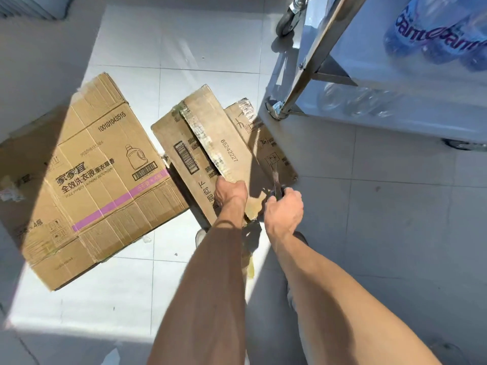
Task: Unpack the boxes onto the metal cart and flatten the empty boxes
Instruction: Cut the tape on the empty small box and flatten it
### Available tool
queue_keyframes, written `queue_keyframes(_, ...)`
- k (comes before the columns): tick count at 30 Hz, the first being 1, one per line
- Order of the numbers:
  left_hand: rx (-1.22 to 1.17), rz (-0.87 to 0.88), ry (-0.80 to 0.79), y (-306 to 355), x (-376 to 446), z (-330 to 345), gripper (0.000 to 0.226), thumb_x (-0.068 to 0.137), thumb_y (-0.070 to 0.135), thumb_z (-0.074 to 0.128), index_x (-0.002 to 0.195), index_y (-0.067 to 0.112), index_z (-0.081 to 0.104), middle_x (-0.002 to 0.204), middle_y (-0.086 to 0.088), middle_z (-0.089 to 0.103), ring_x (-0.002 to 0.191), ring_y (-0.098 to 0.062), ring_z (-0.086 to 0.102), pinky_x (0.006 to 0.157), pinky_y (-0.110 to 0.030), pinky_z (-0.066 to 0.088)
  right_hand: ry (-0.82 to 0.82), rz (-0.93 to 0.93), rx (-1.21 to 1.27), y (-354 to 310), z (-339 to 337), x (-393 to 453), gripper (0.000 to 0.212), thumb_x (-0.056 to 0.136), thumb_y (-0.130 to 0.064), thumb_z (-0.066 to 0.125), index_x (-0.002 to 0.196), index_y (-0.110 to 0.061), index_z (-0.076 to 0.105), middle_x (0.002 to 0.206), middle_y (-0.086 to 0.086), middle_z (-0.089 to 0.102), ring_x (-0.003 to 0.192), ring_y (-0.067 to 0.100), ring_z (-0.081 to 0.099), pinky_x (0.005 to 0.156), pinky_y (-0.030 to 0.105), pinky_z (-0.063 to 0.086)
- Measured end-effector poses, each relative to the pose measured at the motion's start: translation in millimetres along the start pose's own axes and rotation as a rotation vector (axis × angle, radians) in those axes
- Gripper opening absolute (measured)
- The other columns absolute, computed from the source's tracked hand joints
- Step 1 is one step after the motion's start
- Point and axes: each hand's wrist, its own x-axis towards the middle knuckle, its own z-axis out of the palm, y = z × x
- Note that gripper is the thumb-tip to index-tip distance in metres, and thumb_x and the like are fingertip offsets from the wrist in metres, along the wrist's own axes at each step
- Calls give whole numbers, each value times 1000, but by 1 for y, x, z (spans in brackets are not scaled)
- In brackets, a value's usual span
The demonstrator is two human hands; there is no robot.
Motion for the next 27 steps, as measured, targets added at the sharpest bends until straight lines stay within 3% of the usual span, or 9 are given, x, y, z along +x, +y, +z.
queue_keyframes(3, -4, 81, 55, -4, -1, -22, 60, 89, 6, 57, 145, 8, 36, 144, -14, 46, 132, -30, 45, 111, -38, 37, -48, -50, 28, -34, 2, -10, 18, 87, -14, 56, 104, -9, 61, 110, 10, 62, 100, 31, 61, 84, 35, 47)
queue_keyframes(5, 60, 202, 178, 3, -13, -32, 60, 83, 0, 58, 141, 9, 44, 134, -16, 56, 123, -32, 53, 100, -35, 43, -30, -94, 18, -52, 2, -19, 21, 88, -16, 56, 106, -9, 61, 109, 11, 61, 99, 34, 62, 83, 37, 48)
queue_keyframes(7, 142, 306, 278, 11, -24, -43, 41, 77, -2, 55, 116, 12, 56, 109, -16, 64, 102, -32, 60, 77, -33, 41, 15, -123, 17, -66, 0, -30, 25, 91, -19, 56, 111, -7, 60, 114, 12, 56, 96, 37, 61, 83, 41, 47)
queue_keyframes(10, 205, 357, 329, 21, -22, -67, 23, 76, -3, 56, 91, 14, 50, 90, -8, 62, 85, -24, 58, 68, -30, 38, 62, -122, 24, -76, -7, -38, 25, 94, -20, 54, 114, -7, 58, 115, 11, 50, 89, 37, 63, 81, 42, 48)
queue_keyframes(14, 351, 408, 404, 20, -21, -112, 29, 79, -6, 55, 97, 16, 53, 90, -1, 55, 75, -13, 48, 60, -25, 32, 74, -94, 50, -81, -23, -44, 27, 95, -20, 53, 120, -8, 56, 114, 10, 51, 89, 36, 63, 80, 41, 48)
queue_keyframes(18, 472, 460, 496, 6, -21, -162, 38, 76, 1, 64, 109, 17, 53, 97, -3, 52, 88, -20, 53, 72, -34, 48, 63, -69, 71, -90, -35, -55, 25, 95, -22, 54, 114, -7, 55, 112, 11, 50, 92, 35, 61, 77, 39, 43)
queue_keyframes(22, 648, 512, 419, -26, -44, -179, 35, 75, 10, 71, 103, 20, 53, 104, -2, 54, 99, -19, 51, 88, -34, 46, 54, -107, 50, -108, -42, -64, 25, 95, -26, 52, 113, -8, 53, 112, 15, 53, 98, 37, 59, 87, 43, 44)
queue_keyframes(24, 713, 460, 290, -46, -55, -174, 33, 80, 12, 69, 106, 21, 52, 109, -1, 55, 100, -16, 52, 84, -29, 46, 55, -157, 47, -116, -41, -68, 25, 95, -27, 51, 111, -8, 52, 113, 15, 54, 99, 37, 58, 89, 44, 44)
queue_keyframes(27, 869, 306, 28, -82, -72, -158, 31, 90, 13, 56, 120, 20, 48, 118, -4, 56, 109, -21, 57, 86, -33, 47, 68, -271, -45, -123, -37, -72, 24, 93, -29, 52, 108, -10, 55, 111, 12, 56, 96, 35, 58, 87, 43, 44)
